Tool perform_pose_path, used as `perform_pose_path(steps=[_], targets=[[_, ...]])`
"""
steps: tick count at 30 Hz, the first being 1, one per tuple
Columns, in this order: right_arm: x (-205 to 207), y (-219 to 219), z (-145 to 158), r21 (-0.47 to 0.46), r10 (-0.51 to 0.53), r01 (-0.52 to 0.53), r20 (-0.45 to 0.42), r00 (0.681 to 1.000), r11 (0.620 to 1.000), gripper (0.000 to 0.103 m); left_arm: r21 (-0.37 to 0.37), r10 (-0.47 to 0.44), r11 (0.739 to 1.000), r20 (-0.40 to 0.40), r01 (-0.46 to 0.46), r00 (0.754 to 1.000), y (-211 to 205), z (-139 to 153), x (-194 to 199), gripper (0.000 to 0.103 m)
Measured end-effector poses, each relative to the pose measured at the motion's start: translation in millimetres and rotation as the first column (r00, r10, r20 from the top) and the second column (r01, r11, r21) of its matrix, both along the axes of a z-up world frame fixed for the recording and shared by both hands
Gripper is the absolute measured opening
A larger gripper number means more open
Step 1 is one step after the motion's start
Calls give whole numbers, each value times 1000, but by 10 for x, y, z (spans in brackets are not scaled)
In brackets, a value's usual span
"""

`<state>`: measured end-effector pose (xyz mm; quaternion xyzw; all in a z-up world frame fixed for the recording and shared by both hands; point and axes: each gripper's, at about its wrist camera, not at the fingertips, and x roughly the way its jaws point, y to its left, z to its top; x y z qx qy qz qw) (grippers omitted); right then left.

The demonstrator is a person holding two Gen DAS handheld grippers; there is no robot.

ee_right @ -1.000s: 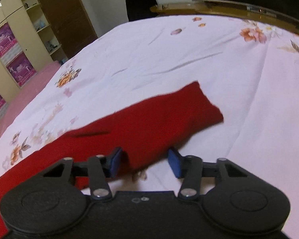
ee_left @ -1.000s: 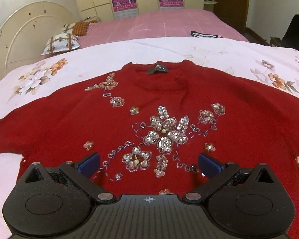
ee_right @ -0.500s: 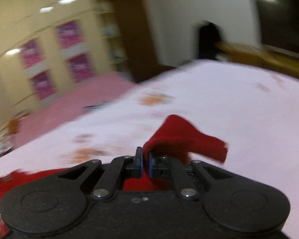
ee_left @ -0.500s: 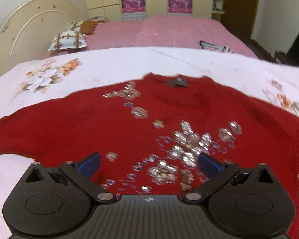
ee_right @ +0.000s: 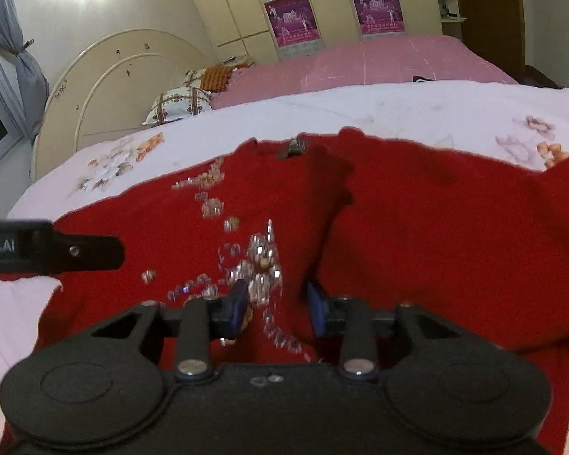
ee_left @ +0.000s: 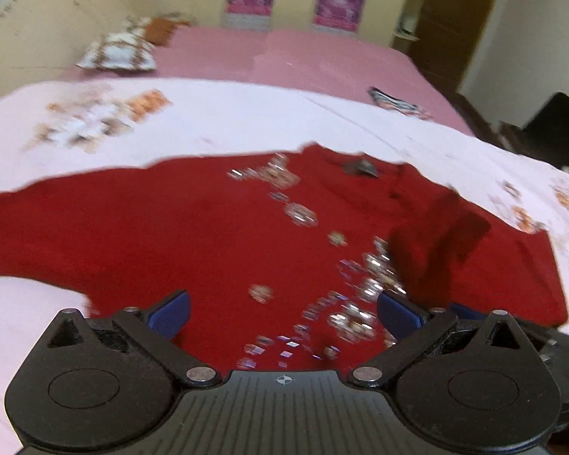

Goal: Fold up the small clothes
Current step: 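Fold the held sleeve across the sweater body with the right gripper, release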

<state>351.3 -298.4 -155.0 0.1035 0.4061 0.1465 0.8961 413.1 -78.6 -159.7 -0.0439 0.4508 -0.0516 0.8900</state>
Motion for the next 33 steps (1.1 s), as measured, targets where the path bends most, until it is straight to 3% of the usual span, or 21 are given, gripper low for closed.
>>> perform_pose_path(steps=[5,8,10,13,15,16,23,27,28,29,30,33], targets=[[-258,-403,234,-34,-91,94,83,992,995,44,-103,-119,988,-9,117,993,-299,-125,30,103],[-404,-650,234,-76,-157,165,99,983,983,47,-78,-158,985,-38,155,987,-562,-259,101,103],[-441,-747,171,-81,-191,198,87,978,977,47,-82,-139,988,-64,134,988,-612,-374,165,103],[-513,-789,79,-77,-238,244,79,968,967,47,-170,-93,982,-63,81,994,-503,-470,196,103],[-591,-834,37,-74,-258,265,82,963,962,48,-250,-62,967,-69,43,996,-402,-475,189,81],[-623,-860,10,-70,-266,271,82,961,960,48,-288,-50,957,-84,24,995,-350,-489,174,80],[-668,-964,-46,-43,-294,297,70,953,954,49,-446,40,890,-129,-94,991,-253,-560,113,80],[-701,-1016,-34,-69,-293,299,80,953,952,52,-432,60,896,-107,-101,992,-302,-612,143,80],[-700,-1025,-43,-75,-296,302,81,952,950,53,-459,73,883,-73,-99,995,-281,-601,143,75],[-694,-1034,-54,-81,-301,308,80,950,948,54,-488,69,869,-53,-86,996,-271,-595,169,47],[-688,-1046,-67,-86,-308,314,78,948,946,54,-485,65,870,-66,-89,996,-282,-611,224,27],[-682,-1076,-89,-96,-321,327,75,944,940,54,-470,88,876,-75,-113,993,-284,-659,273,26]])
